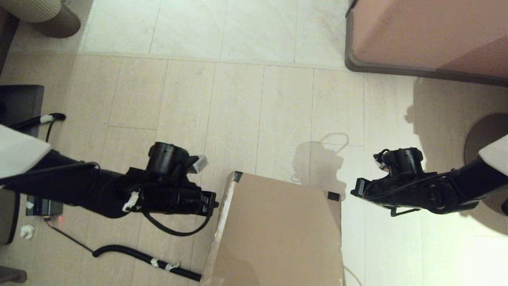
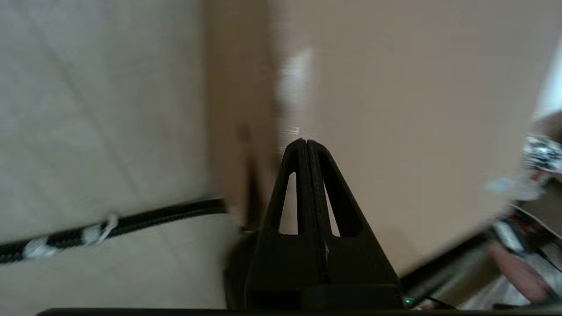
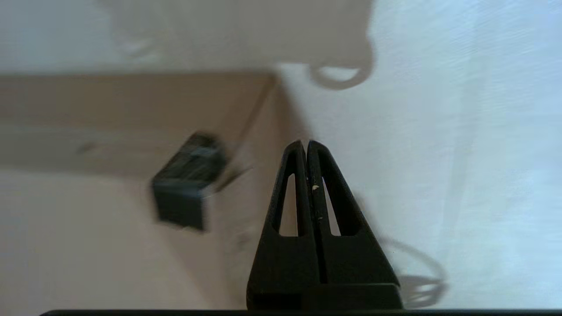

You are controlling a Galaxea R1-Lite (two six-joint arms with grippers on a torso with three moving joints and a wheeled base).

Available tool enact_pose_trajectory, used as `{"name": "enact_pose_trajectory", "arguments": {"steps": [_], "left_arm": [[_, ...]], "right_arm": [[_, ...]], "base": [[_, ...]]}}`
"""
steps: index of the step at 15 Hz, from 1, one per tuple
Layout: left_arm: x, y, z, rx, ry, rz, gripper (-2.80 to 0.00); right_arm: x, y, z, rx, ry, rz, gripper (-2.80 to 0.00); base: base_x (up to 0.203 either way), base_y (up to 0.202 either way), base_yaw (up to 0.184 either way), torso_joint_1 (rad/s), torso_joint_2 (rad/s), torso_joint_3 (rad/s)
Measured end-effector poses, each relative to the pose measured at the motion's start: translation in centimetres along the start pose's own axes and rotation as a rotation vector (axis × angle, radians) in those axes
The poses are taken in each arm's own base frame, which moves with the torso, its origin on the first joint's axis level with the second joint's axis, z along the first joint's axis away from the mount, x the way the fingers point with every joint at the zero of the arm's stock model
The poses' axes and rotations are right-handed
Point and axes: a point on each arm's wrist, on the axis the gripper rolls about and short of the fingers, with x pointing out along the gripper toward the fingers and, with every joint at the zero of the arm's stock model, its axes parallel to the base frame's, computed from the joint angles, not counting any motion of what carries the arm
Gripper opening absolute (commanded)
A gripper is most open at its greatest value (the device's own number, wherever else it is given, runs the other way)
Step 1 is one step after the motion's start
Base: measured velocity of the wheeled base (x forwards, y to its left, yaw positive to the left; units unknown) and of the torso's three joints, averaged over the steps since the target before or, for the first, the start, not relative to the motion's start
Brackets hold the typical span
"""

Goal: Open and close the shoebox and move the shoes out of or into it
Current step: Close the shoe box

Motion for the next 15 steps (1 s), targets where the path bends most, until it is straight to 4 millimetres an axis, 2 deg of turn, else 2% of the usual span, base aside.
{"name": "enact_pose_trajectory", "arguments": {"steps": [5, 7, 11, 15], "left_arm": [[6.2, 1.8, 1.3, -0.066, 0.025, 0.025, -2.80], [8.1, 2.1, 1.1, -0.077, 0.044, 0.038, -2.80], [9.8, 2.4, 1.0, -0.093, 0.051, 0.041, -2.80], [10.2, 2.3, 3.2, -0.140, -0.018, 0.038, -2.80]], "right_arm": [[2.5, 0.2, -2.2, -0.002, 0.113, 0.053, -2.80], [3.0, 0.2, -3.1, -0.005, 0.143, 0.044, -2.80], [3.6, 0.3, -3.9, 0.014, 0.171, 0.043, -2.80], [4.1, 1.6, -1.3, 0.045, 0.093, 0.084, -2.80]], "base": [[0.000, 0.000, 0.000, 0.000, 0.00, 0.000], [0.000, 0.000, 0.000, 0.000, 0.00, 0.000], [0.000, 0.000, 0.000, 0.000, 0.00, 0.000], [0.000, 0.000, 0.000, 0.000, 0.00, 0.000]]}}
